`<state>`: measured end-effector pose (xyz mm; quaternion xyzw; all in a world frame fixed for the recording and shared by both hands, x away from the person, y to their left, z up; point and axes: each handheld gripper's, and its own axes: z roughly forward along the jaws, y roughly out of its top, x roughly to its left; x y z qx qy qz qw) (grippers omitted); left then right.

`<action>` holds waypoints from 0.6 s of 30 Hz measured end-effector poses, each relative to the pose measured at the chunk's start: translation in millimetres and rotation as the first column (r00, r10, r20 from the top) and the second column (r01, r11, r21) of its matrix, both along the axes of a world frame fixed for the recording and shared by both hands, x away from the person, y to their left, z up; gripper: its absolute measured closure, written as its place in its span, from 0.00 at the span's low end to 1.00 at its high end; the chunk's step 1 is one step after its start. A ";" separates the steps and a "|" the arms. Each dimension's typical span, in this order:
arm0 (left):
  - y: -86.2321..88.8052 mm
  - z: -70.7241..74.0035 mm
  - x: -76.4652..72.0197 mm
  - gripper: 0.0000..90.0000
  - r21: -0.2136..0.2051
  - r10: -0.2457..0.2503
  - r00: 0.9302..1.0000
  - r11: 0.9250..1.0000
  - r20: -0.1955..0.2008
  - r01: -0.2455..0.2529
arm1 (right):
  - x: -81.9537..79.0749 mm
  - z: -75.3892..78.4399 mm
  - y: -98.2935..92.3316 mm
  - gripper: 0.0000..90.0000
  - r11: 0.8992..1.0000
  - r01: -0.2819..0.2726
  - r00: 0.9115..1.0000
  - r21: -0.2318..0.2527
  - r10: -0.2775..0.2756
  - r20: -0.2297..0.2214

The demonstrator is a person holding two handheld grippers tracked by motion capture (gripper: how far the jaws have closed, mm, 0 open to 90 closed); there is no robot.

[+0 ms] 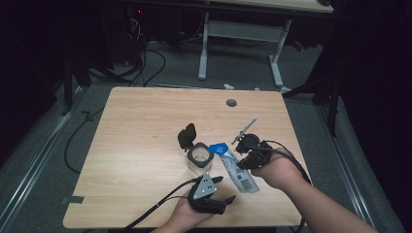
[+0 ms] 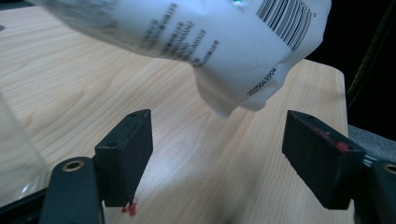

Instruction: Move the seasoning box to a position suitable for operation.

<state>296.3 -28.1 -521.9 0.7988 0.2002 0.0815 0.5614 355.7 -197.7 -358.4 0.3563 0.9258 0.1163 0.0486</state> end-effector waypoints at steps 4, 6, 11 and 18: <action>-7.5 -0.8 2.1 0.28 0.006 -0.002 1.000 1.000 -0.002 0.002 | 0.4 1.2 5.4 1.00 1.000 -0.013 1.000 -0.001 0.013 0.000; -13.0 -2.2 3.6 0.28 0.015 -0.004 1.000 1.000 -0.004 0.004 | 0.5 1.0 8.3 1.00 1.000 -0.014 1.000 -0.003 0.014 -0.008; -20.9 -3.6 6.0 0.28 0.026 -0.011 1.000 1.000 -0.013 0.011 | 1.0 0.8 12.3 1.00 1.000 -0.023 1.000 -0.005 0.023 -0.011; -21.3 -0.7 6.4 0.35 0.020 -0.014 1.000 1.000 0.006 0.014 | 1.8 1.5 19.4 1.00 0.999 -0.033 0.999 0.009 0.033 -0.009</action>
